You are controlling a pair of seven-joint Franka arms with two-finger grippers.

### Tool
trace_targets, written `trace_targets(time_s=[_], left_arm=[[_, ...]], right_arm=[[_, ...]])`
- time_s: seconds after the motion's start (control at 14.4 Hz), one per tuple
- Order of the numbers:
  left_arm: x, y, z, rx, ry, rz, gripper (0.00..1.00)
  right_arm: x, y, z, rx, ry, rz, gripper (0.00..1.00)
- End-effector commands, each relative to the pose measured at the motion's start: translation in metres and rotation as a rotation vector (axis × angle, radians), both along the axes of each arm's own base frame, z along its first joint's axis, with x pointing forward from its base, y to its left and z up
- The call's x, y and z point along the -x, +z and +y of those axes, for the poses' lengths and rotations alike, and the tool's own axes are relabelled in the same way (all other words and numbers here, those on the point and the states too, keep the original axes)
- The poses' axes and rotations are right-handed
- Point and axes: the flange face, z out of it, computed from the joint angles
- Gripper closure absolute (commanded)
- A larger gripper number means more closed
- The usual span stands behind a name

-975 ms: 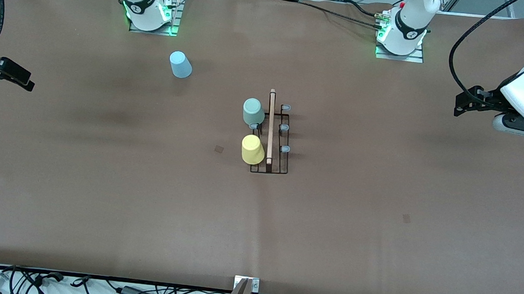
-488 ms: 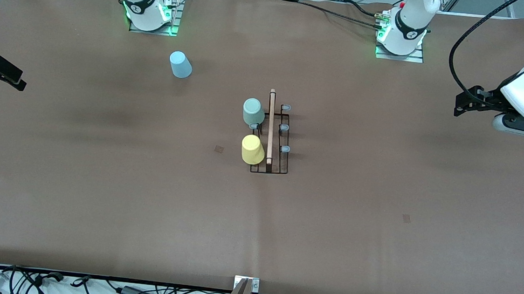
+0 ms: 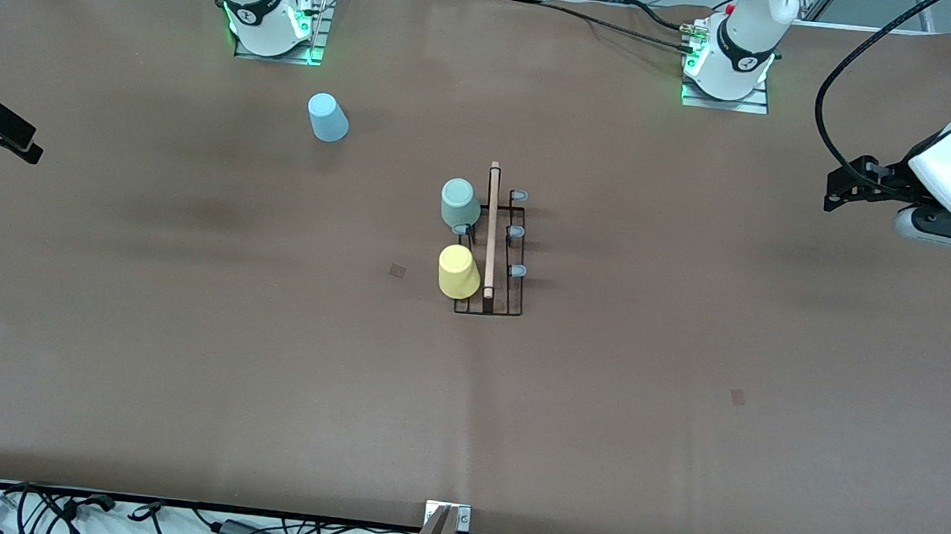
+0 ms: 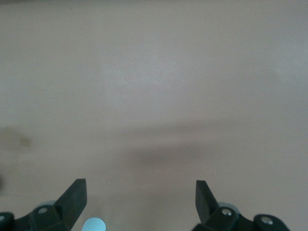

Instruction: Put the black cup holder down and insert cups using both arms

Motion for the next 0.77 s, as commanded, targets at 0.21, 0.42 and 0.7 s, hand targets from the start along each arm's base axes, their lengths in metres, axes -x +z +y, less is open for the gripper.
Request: trace_targets(time_s=[0.21,0.42,0.7], left_arm=[[-0.0011,0.0062,0.0006,0.023,-0.010,0.007,0.00],[-0.0011,0.0062,0.0006,0.023,-0.010,0.007,0.00],[-0.0010,0.0061,0.0006,0.023,-0.010,0.009,0.00]], right_arm=[[0.0030,0.0024,-0.0013,-0.002,0.002,0.031,0.00],[0.0029,0.0014,-0.0041,-0.001,0.000,0.035,0.00],[0.0034,0.0023,-0.0041,0.000,0.002,0.033,0.00]])
